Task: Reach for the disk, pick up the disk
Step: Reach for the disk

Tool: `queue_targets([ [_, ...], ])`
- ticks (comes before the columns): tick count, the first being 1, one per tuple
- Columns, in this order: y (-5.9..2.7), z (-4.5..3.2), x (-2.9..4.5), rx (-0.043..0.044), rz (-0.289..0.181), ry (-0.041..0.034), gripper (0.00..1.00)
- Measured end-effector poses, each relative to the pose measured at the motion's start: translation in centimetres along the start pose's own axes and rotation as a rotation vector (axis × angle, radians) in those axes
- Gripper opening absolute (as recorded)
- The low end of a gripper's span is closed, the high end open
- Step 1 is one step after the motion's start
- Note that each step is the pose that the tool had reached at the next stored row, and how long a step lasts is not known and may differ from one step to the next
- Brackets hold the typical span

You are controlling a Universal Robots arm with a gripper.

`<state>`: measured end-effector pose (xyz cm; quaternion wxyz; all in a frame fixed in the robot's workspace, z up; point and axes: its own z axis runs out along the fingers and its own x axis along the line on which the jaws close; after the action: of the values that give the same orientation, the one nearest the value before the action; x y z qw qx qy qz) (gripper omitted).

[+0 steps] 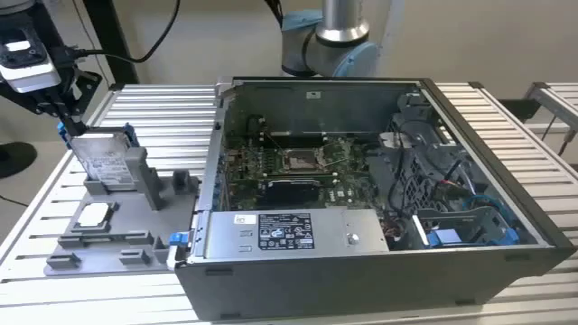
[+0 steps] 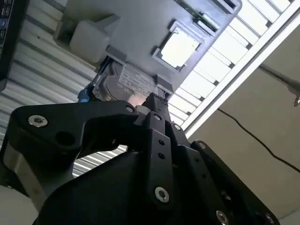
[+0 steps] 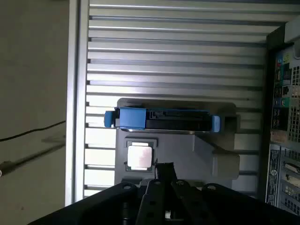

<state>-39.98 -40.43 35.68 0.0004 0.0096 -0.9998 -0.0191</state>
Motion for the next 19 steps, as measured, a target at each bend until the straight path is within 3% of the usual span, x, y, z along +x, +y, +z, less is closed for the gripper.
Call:
queue_targets([
  [14,0.07,-0.01,0.00,0.0002,0.000,0.0002,0.00],
  [19,2.02,0.09,-0.04,0.0000,0.000,0.0000,0.00],
])
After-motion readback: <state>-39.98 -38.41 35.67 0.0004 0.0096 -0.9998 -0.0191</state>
